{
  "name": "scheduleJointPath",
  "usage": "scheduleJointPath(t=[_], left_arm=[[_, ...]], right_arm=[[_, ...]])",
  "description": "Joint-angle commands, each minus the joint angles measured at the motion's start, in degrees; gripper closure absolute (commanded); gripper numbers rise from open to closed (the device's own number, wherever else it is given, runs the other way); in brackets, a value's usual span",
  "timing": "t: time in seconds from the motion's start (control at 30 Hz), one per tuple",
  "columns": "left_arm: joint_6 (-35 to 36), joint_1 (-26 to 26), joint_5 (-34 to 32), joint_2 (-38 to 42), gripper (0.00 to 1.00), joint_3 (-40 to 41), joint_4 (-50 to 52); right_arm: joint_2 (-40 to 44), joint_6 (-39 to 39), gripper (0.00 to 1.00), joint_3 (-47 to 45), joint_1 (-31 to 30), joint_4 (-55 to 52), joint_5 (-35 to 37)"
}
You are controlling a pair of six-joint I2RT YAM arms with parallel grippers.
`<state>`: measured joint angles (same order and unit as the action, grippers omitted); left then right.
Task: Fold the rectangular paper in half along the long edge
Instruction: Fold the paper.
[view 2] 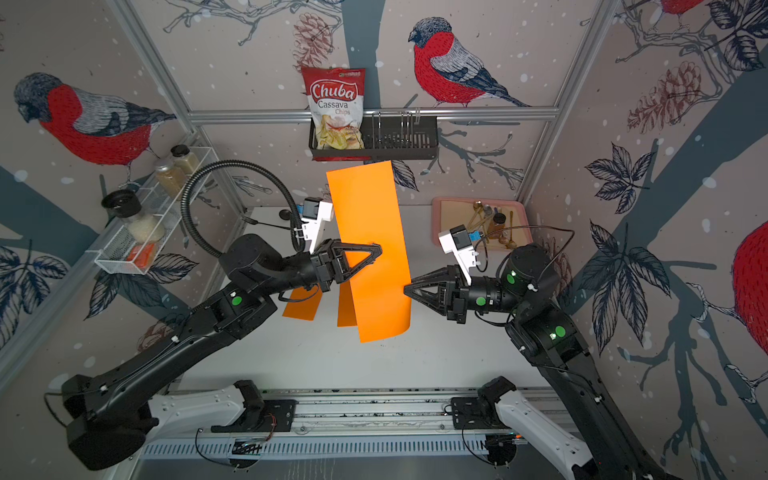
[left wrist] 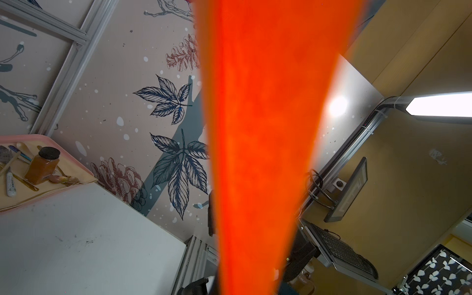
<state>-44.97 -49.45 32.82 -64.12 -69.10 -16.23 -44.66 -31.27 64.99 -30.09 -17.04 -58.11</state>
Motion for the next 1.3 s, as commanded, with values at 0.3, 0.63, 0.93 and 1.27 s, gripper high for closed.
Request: scheduleJointPath(t=[0.3, 0.63, 0.93, 1.27], left_arm=[[0.05, 0.1, -0.56, -0.04, 1.0, -0.96, -2.82], [0.87, 0.1, -0.73, -0.55, 1.0, -2.07, -1.86], [2.03, 0.08, -1.07, -0.75, 1.0, -3.53, -0.04], [2.9, 0.1, -1.17, -0.74, 1.0, -4.47, 1.36]], right_arm=[[0.73, 0.94, 0.87, -0.3, -0.94, -0.53, -0.13], [1.66, 1.38, 0.97, -1.0, -1.72, -2.01, -0.85], [2.0, 3.8, 0.91, 0.42, -1.73, -6.42, 0.23], [2.51, 5.95, 0.99, 1.4, -1.73, -10.42, 0.02]])
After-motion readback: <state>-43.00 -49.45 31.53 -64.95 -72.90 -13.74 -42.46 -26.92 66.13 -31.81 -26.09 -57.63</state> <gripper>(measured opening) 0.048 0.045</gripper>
